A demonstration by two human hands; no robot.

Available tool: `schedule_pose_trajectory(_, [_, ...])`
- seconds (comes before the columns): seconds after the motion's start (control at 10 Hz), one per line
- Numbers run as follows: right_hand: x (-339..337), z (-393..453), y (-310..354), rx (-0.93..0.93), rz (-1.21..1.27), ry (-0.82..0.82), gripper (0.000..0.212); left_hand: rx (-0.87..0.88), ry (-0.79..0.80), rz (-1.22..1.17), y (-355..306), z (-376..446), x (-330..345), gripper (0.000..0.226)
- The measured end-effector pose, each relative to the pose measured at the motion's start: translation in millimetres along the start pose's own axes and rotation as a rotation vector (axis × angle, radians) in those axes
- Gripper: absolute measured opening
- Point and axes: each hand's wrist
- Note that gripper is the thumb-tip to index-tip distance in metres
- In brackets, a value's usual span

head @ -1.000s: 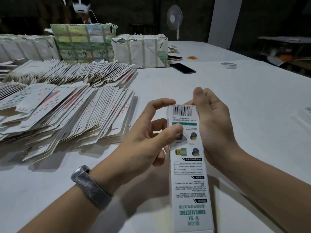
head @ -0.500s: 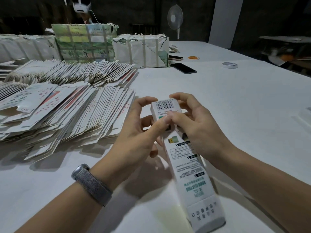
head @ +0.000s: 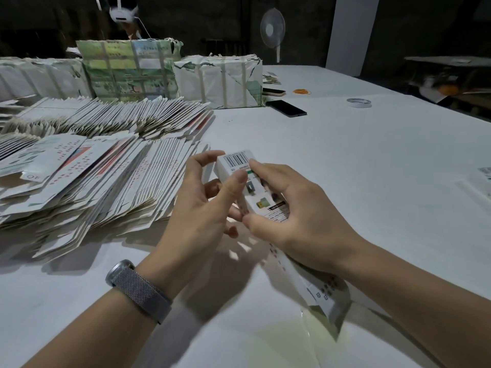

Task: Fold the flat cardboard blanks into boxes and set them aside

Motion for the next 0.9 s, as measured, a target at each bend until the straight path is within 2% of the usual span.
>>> schedule_pose_trajectory(0.1, [-8,5,0,0.045,-0.092,0.038,0.084,-0.013,0.019,0.078,4,-1,0,0.040])
schedule_pose_trajectory(0.2, [-24,18,-15,0.177,-0.254,0.107,0.084,0.035,-0.044,0.183,4,3,-8,0.026])
schedule_pose_trajectory(0.3, [-44,23,-39,0.293,-0.437,0.158,0.065,0.114,-0.110,0.190,3,9,-22,0.024])
schedule_pose_trajectory(0.5, [-95,-12,-109,0.517,-0.832,0.254,0.040,0.111,-0.085,0.239,4,28,-34,0.042])
schedule_pose_trajectory(0.6, [-121,-30,-138,0.631,-0.981,0.235,0.023,0.093,-0.088,0.266,9,31,-32,0.033])
schedule_pose_trajectory(0.7, [-141,-43,-163,0.678,-1.187,0.240,0.032,0.017,-0.092,0.295,8,37,-33,0.028])
schedule_pose_trajectory(0.8, [-158,-52,-184,0.760,-1.251,0.234,0.044,-0.050,-0.086,0.302,5,42,-33,0.025])
schedule_pose_trajectory(0.9, [-171,-58,-200,0.866,-1.253,0.224,0.046,-0.050,-0.088,0.309,32,63,-55,0.021])
Point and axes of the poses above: each hand's wrist, its own z-axis towards the middle knuckle, its own x-axis out of the palm, y = z × x, and after that the axes turned 15 degrees about -z, right-handed
